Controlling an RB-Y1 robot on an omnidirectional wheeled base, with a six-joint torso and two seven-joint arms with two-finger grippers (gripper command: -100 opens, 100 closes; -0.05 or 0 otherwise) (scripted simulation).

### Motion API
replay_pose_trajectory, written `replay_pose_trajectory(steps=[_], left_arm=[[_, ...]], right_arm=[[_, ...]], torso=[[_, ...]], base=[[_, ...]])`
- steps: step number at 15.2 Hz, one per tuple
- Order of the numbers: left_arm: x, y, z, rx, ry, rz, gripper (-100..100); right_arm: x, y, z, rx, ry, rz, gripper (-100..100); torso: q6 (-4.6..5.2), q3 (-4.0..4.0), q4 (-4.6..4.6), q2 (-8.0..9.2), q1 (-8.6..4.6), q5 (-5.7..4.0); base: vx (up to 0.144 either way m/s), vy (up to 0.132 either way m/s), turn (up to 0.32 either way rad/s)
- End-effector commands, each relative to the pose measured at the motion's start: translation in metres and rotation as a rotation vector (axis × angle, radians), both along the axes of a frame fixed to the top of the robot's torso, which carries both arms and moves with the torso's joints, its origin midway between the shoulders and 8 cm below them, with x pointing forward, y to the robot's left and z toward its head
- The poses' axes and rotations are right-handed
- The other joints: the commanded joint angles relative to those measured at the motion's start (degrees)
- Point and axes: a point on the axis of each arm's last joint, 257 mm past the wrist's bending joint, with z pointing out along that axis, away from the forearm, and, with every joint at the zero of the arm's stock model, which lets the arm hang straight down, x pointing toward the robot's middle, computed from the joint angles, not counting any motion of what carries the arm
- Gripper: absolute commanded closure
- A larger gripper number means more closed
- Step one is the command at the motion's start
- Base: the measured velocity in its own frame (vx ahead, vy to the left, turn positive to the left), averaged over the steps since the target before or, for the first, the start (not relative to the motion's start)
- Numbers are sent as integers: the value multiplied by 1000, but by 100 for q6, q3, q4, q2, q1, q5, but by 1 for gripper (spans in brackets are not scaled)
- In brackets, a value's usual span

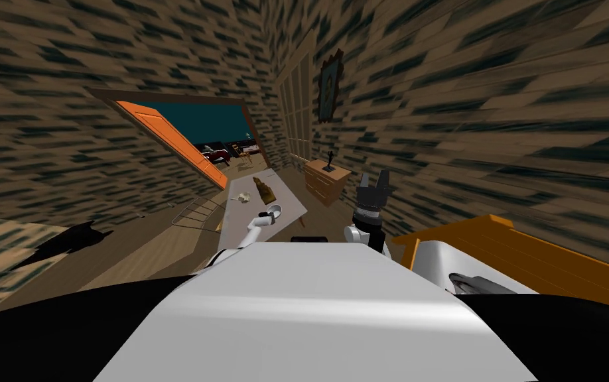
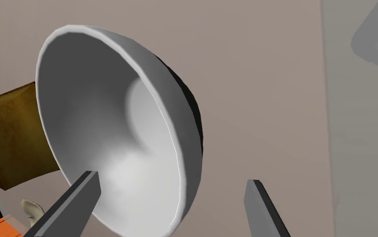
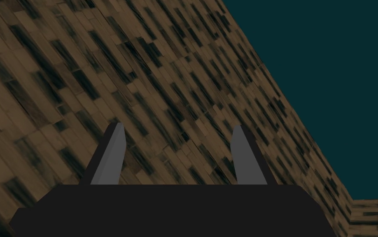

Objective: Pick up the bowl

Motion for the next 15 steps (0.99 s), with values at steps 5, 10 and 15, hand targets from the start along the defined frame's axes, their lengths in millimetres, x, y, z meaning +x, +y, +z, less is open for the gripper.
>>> replay_pose_trajectory(steps=[5,10,15], left_arm=[[-12,0,-15,-15,34,24,-100],[-18,2,-21,-14,33,34,100],[-12,0,-15,-15,34,24,100]], right_arm=[[0,0,0,0,0,0,0],[0,0,0,0,0,0,0],[0,0,0,0,0,0,0]], torso=[[-1,-5,-2,-9,-11,-2],[-3,-14,-5,-24,-18,-4],[1,-6,1,-15,-24,-9]], base=[[-3,39,-86],[33,16,-54],[-4,-2,18]])
